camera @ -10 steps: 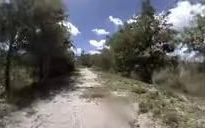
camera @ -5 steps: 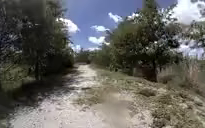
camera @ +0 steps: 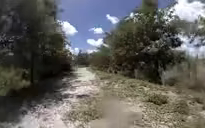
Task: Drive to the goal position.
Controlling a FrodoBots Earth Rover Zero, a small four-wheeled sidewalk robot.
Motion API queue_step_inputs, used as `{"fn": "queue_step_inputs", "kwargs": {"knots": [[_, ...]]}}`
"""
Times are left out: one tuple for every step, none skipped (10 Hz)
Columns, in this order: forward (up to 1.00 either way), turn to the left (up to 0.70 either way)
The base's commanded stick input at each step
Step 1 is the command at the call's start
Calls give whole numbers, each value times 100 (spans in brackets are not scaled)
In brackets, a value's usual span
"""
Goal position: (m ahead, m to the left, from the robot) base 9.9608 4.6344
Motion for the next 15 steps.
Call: {"fn": "queue_step_inputs", "kwargs": {"knots": [[70, 0], [70, 0], [70, 0], [70, 0], [70, 0], [70, 0], [70, 0], [70, 0], [70, 0], [70, 0], [70, 0], [70, 0], [70, 0], [70, 2], [70, 35]]}}
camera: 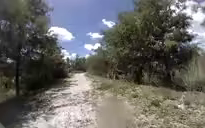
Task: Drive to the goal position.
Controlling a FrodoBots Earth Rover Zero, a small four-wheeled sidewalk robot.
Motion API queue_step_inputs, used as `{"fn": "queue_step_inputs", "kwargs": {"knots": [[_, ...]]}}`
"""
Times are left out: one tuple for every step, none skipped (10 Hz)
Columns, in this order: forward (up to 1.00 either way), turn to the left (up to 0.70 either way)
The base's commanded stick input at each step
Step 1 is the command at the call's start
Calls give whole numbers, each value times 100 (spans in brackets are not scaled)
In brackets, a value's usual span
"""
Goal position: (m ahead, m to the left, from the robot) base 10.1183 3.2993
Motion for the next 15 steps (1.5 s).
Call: {"fn": "queue_step_inputs", "kwargs": {"knots": [[70, 35], [70, 21], [70, 3], [70, 0], [70, 19], [70, 29], [70, 12], [70, 1], [70, 0], [70, 0], [70, 0], [70, 0], [70, 0], [70, 0], [70, 0]]}}
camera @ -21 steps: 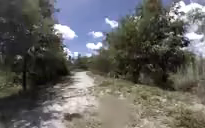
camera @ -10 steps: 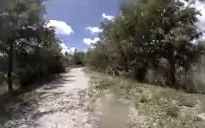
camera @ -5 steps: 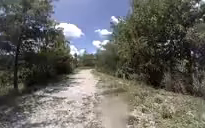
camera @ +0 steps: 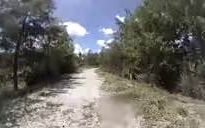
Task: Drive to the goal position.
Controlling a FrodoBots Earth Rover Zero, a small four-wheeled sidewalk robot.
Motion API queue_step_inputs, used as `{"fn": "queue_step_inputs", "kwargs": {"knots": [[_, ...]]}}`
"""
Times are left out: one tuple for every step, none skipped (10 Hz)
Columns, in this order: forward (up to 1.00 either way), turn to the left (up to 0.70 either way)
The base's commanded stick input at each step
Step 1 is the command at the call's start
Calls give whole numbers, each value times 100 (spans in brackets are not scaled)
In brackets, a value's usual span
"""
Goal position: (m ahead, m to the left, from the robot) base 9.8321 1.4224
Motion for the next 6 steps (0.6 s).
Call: {"fn": "queue_step_inputs", "kwargs": {"knots": [[70, 0], [70, 0], [70, 0], [70, 0], [70, 0], [70, 0]]}}
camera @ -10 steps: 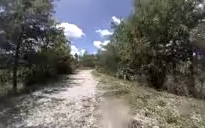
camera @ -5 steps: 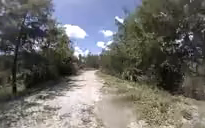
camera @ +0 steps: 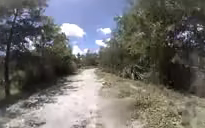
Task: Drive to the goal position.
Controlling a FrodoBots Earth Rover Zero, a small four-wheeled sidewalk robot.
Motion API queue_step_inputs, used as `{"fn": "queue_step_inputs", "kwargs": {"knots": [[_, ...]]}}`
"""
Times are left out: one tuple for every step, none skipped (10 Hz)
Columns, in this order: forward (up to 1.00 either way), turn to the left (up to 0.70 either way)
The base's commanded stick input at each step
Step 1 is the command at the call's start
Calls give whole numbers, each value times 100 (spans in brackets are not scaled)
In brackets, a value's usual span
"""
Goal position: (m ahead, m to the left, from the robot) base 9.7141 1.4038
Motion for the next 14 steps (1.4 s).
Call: {"fn": "queue_step_inputs", "kwargs": {"knots": [[70, 0], [70, 14], [70, 35], [70, 35], [70, 34], [70, 19], [70, 0], [70, 0], [70, 6], [70, 28], [70, 23], [70, 0], [70, 0], [70, 0]]}}
